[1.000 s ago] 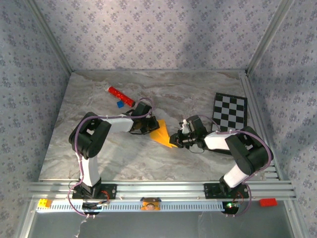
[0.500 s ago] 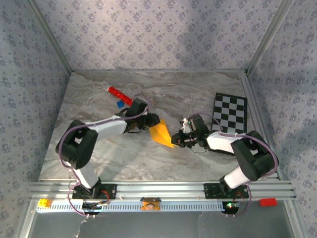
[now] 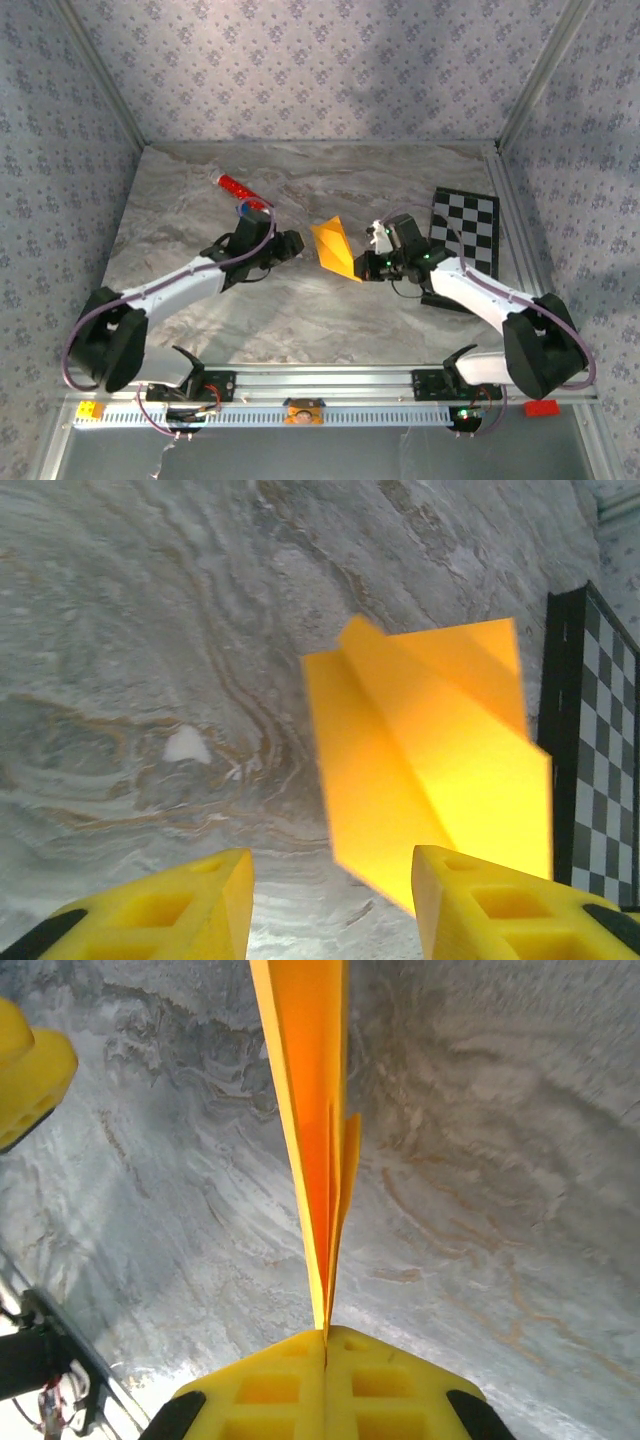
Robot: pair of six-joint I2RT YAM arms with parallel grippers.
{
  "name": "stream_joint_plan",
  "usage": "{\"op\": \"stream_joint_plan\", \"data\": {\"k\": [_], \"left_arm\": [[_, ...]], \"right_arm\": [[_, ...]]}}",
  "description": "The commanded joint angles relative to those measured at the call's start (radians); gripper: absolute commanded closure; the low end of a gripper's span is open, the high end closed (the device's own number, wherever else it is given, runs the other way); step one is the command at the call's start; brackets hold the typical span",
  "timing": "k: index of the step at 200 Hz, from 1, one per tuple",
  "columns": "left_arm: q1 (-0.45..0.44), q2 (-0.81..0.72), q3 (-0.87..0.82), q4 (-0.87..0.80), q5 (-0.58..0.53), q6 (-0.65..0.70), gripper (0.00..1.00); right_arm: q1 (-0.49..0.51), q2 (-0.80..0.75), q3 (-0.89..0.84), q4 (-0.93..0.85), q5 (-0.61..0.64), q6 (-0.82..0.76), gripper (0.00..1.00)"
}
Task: Fold a paper plane with a square sheet of paper (pick it up from the middle)
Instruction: Turn over the paper at the center of the table.
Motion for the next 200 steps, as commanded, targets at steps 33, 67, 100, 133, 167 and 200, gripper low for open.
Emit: {"op": "stream_joint_plan", "data": {"k": [33, 67, 100, 133, 167, 200], "left_arm": [[0.013, -0.128, -0.101, 0.044, -0.114, -0.05, 0.5], [0.029, -0.186, -0.123, 0.011, -0.14, -0.04, 0.47], [0.045, -0.246, -0.168, -0.001, -0.17, -0.056, 0.45], [0.064, -0.29, -0.194, -0.021, -0.176, -0.074, 0.44], [0.068, -0.317, -0.207, -0.029, -0.182, -0.083, 0.43], [0.075, -0.329, -0.211, -0.042, -0.187, -0.086, 0.42]], "right_arm": [[0.137, -0.009, 0.182, -0.326, 0.439, -0.182, 0.99], [0.235, 0.02, 0.237, -0.433, 0.782, -0.164, 0.99], [0.322, 0.075, 0.281, -0.489, 0.967, -0.173, 0.99], [0.377, 0.152, 0.328, -0.532, 1.08, -0.151, 0.98], [0.406, 0.203, 0.346, -0.542, 1.133, -0.136, 0.98], [0.424, 0.245, 0.358, -0.545, 1.136, -0.136, 0.98]]}}
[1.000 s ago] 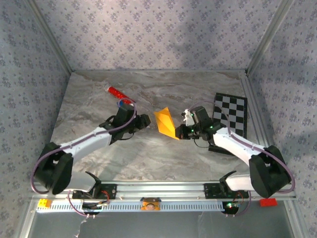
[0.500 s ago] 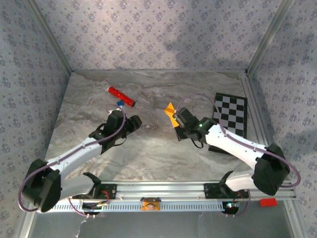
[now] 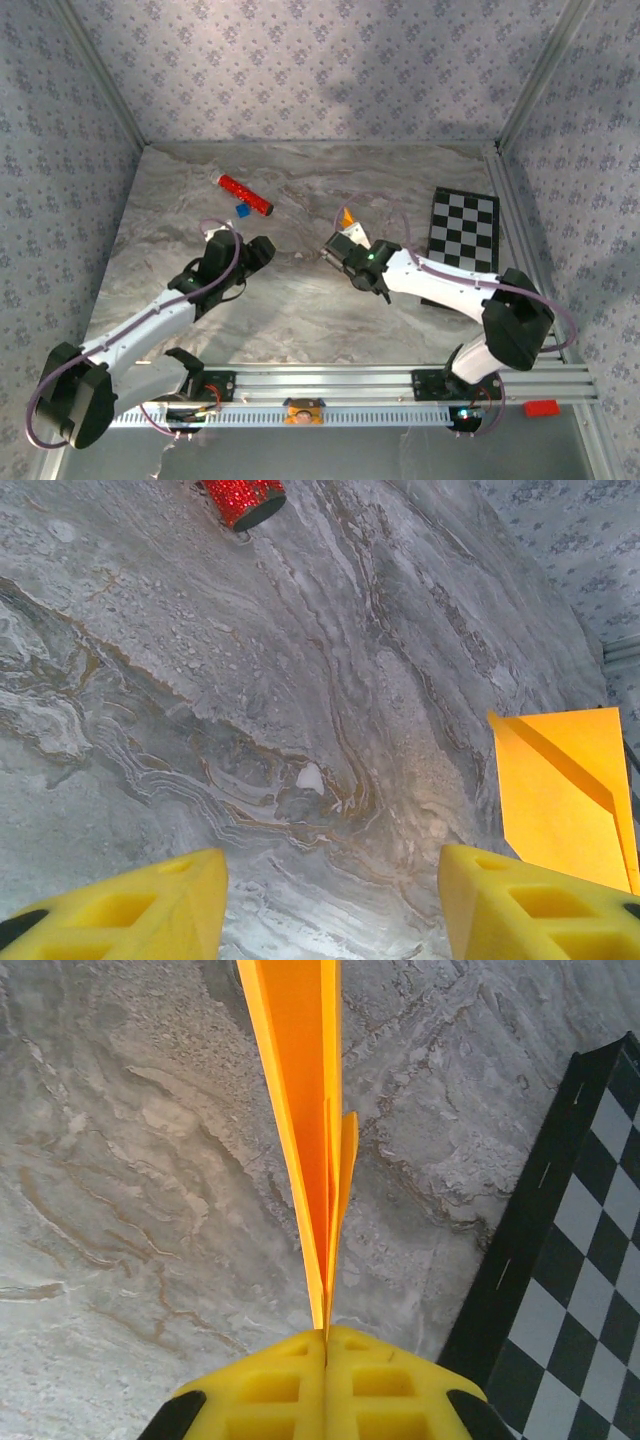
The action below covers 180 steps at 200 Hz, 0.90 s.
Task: Fold a paper plane with a square sheet of paper (pick it up from the middle)
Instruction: Turn over the paper at the center of the table.
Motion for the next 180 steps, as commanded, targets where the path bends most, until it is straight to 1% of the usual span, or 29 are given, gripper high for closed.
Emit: {"op": "stream_joint_plan", "data": {"k": [1, 103, 122, 159, 180], "left_arm": [[0.011, -0.023, -0.009, -0.02, -0.021, -0.009, 0.42], [0.034, -0.09, -0.027, -0.06, -0.029, -0.004, 0.4], [0.037, -0.094, -0.026, -0.066, -0.029, -0.004, 0.4], [0.04, -0.095, -0.021, -0.078, -0.031, -0.005, 0.4], [0.041, -0.097, -0.019, -0.083, -0.03, -0.005, 0.4]], "right_arm": [[0.016, 0.035, 0.036, -0.042, 0.057, 0.022, 0.98], [0.045, 0.123, 0.05, -0.045, 0.04, 0.033, 0.98], [0.047, 0.136, 0.047, -0.029, -0.003, 0.024, 0.98], [0.053, 0.167, 0.036, 0.026, -0.164, -0.012, 0.97], [0.066, 0.2, 0.046, 0.03, -0.194, -0.009, 0.96]]}}
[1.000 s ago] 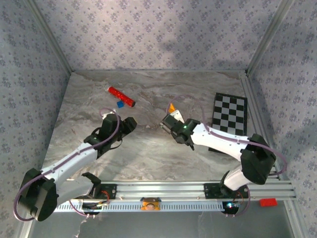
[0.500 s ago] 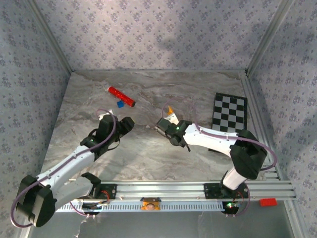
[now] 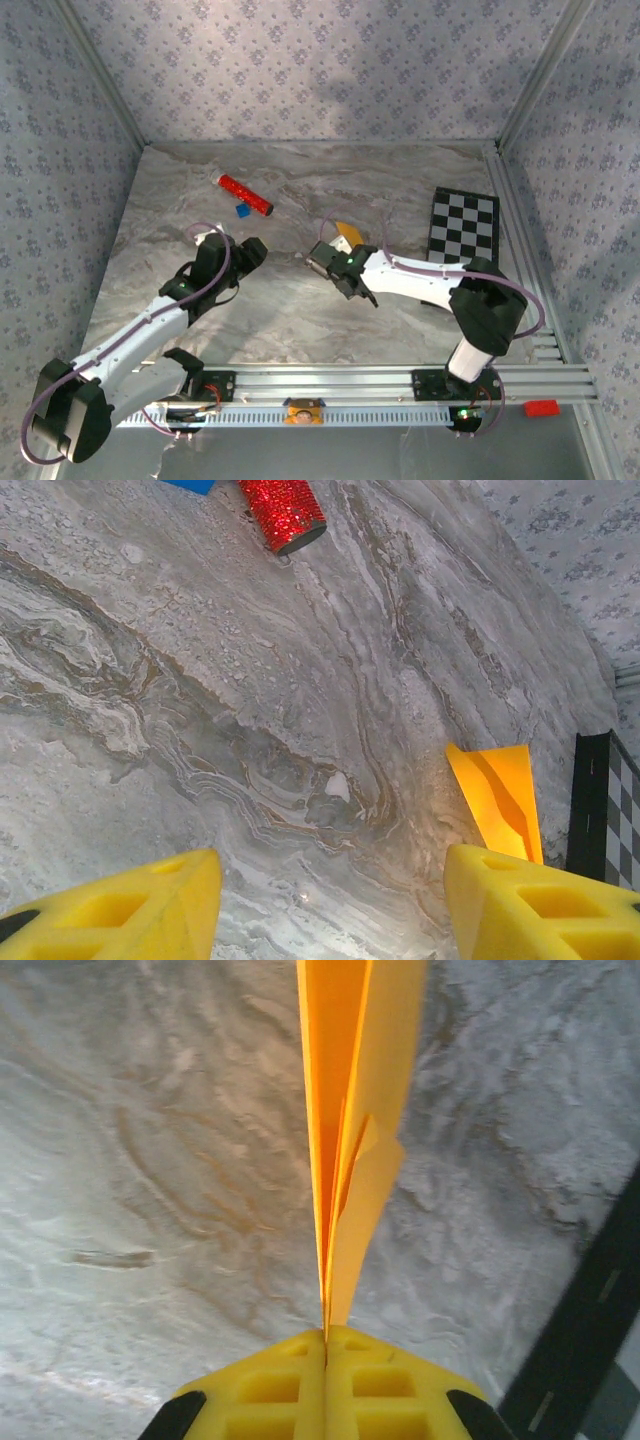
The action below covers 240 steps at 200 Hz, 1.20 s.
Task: Fold a paper plane with a square sheet of paper (pick it up from the middle)
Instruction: Turn over the paper at the center of the table.
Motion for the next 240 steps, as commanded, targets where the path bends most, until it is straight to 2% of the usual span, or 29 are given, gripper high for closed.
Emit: {"op": "stream_joint_plan", "data": {"k": [1, 35, 85, 130, 164, 185, 203, 228, 240], "left_arm": [[0.009, -0.019, 0.0, -0.017, -0.012, -0.001, 0.4], [0.008, -0.02, 0.002, -0.019, -0.007, -0.007, 0.4], [0.01, -0.028, -0.001, -0.027, -0.007, -0.016, 0.4], [0.01, -0.028, -0.003, -0.025, -0.005, -0.018, 0.39], [0.01, -0.027, -0.003, -0.027, 0.003, -0.014, 0.39], [0.011, -0.025, -0.004, -0.027, 0.006, -0.012, 0.39], [0.013, -0.019, -0.005, -0.018, 0.02, -0.006, 0.4], [0.012, -0.002, 0.0, -0.004, 0.045, -0.001, 0.4], [0.012, 0.007, 0.002, 0.002, 0.055, -0.001, 0.4]], "right_arm": [[0.017, 0.05, 0.02, 0.008, -0.079, -0.005, 0.95], [0.029, 0.075, 0.03, 0.011, -0.103, -0.002, 0.95], [0.029, 0.059, 0.015, 0.066, -0.213, -0.029, 0.91], [0.029, 0.056, 0.016, 0.108, -0.315, -0.025, 0.81], [0.007, -0.053, -0.034, 0.216, -0.431, -0.021, 0.69], [-0.046, -0.142, -0.092, 0.286, -0.526, -0.006, 0.65], [-0.141, -0.215, -0.174, 0.373, -0.643, 0.034, 0.66], [-0.315, -0.29, -0.317, 0.563, -0.893, 0.157, 0.77], [-0.376, -0.301, -0.359, 0.632, -0.97, 0.203, 0.82]]}}
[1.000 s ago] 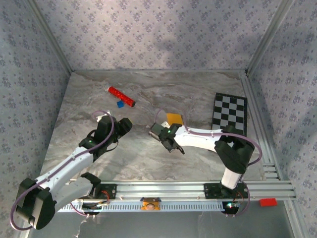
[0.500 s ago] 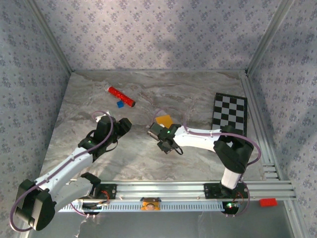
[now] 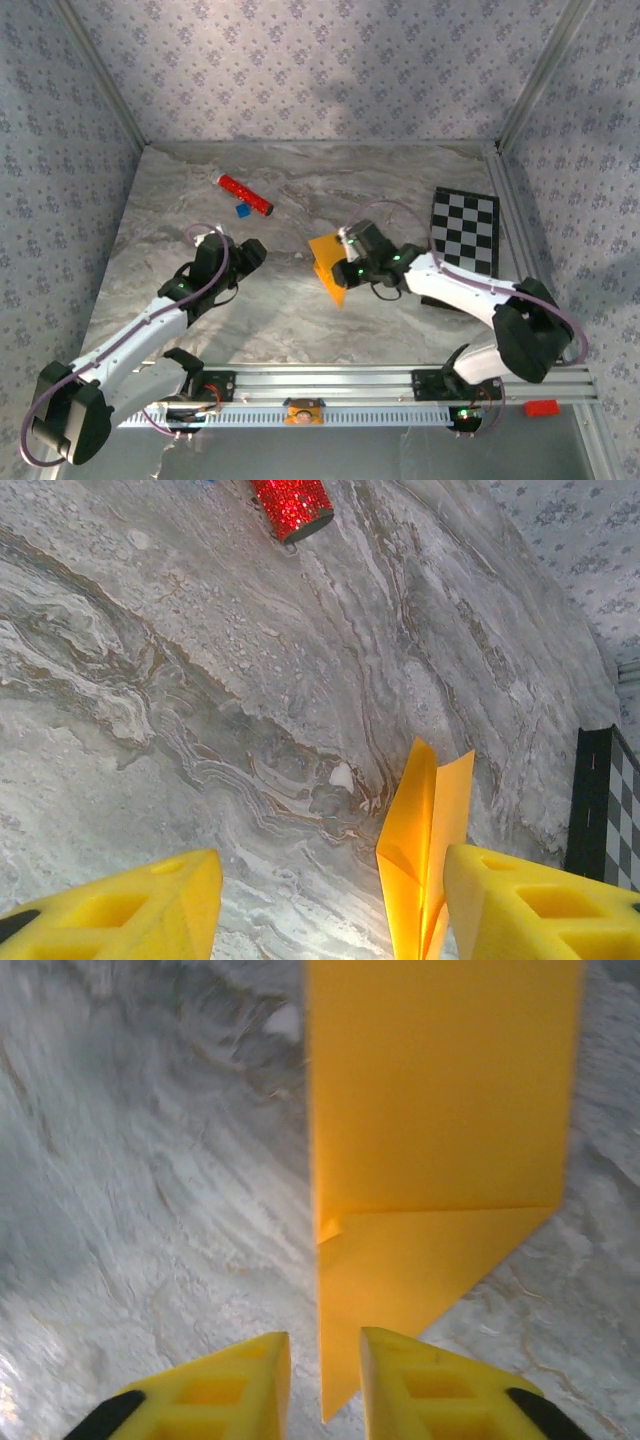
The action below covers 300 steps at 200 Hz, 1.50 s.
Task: Fold a paper plane with a square sheet of paper (pick it up from the middle)
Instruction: Turn over the paper at the center of the table, then fold the wing for the fifth time at the center of the table.
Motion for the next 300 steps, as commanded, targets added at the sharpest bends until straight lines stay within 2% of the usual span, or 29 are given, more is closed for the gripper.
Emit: {"op": "stream_joint_plan", "data": {"k": [1, 28, 57, 120, 151, 183, 226, 287, 300], "left_arm": [[0.006, 0.015, 0.003, 0.023, 0.033, 0.006, 0.4], [0.005, 0.042, 0.005, 0.047, 0.062, 0.006, 0.4], [0.005, 0.077, 0.021, 0.059, 0.092, 0.011, 0.4], [0.005, 0.136, 0.04, 0.078, 0.147, 0.016, 0.4], [-0.002, 0.179, 0.069, 0.067, 0.19, 0.037, 0.4], [-0.012, 0.222, 0.09, 0.081, 0.218, 0.047, 0.43], [-0.036, 0.282, 0.119, 0.101, 0.242, 0.048, 0.5], [-0.052, 0.357, 0.139, 0.147, 0.278, 0.025, 0.62], [-0.053, 0.37, 0.142, 0.157, 0.285, 0.014, 0.64]], "right_arm": [[-0.109, -0.024, -0.095, 0.181, -0.266, 0.13, 0.83], [-0.175, 0.021, -0.102, 0.214, -0.366, 0.155, 0.88], [-0.178, 0.12, -0.058, 0.221, -0.441, 0.17, 0.9], [-0.144, 0.267, 0.025, 0.186, -0.424, 0.188, 0.9], [-0.142, 0.334, 0.041, 0.203, -0.456, 0.205, 0.9], [-0.138, 0.37, 0.03, 0.203, -0.432, 0.224, 0.89], [-0.128, 0.414, 0.002, 0.172, -0.356, 0.332, 0.89], [-0.087, 0.395, -0.063, 0.272, -0.312, 0.533, 0.9], [-0.08, 0.382, -0.104, 0.355, -0.311, 0.612, 0.9]]}}
